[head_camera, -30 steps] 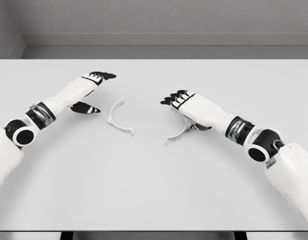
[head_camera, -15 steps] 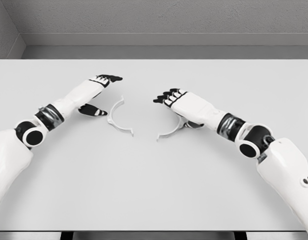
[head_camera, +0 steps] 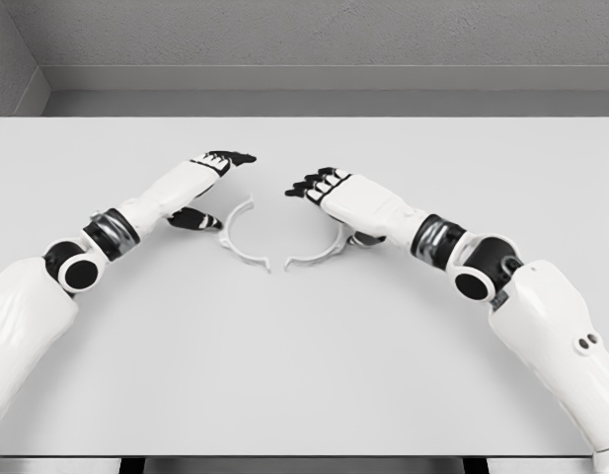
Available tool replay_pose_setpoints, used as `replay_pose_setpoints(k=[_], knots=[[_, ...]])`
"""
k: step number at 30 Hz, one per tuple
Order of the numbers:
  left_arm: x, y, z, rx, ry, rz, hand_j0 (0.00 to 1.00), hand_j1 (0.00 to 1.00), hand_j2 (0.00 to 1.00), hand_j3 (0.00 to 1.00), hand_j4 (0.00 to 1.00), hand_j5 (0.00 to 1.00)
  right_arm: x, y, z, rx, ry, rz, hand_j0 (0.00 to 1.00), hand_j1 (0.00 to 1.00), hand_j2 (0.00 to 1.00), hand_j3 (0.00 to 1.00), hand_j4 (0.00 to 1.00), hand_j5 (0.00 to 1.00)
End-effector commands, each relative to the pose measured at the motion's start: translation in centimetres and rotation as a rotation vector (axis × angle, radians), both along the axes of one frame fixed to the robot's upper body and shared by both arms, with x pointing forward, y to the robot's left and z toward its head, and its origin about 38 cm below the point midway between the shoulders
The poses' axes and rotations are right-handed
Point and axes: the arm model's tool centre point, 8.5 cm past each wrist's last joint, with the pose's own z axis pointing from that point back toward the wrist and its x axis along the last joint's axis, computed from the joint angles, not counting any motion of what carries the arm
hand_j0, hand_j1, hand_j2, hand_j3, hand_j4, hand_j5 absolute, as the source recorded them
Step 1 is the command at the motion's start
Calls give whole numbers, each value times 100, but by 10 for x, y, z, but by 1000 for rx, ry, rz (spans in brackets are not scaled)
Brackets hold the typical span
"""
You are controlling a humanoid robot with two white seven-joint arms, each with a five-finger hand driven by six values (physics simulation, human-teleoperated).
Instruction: Assemble PVC drainage pipe clamps
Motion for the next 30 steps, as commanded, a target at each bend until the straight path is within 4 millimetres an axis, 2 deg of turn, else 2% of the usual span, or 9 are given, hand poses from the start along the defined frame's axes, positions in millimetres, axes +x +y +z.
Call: replay_pose_setpoints(k=[1,6,10,13,16,20,30], knots=[[1,4,1,-5,3,9,100,100,100,100,100,100,4,-3,-5,-6,15,-26,100,100,100,100,100,100],[1,8,1,-6,2,18,100,100,100,100,100,100,28,-15,2,-26,11,-75,100,100,100,100,100,100],[1,8,2,-10,0,17,100,100,100,100,100,100,39,-5,3,-14,22,-81,100,100,100,100,100,100],[1,6,3,-13,-2,13,100,100,100,100,100,100,37,2,0,-15,27,-69,100,100,100,100,100,100],[2,19,6,3,-5,30,100,100,100,100,100,100,36,6,-1,-15,30,-62,100,100,100,100,100,100],[2,25,6,11,-3,39,100,100,100,100,100,100,34,16,-2,-13,30,-43,100,100,100,100,100,100],[2,24,5,15,-1,36,100,100,100,100,100,100,34,28,0,1,27,-29,100,100,100,100,100,100]])
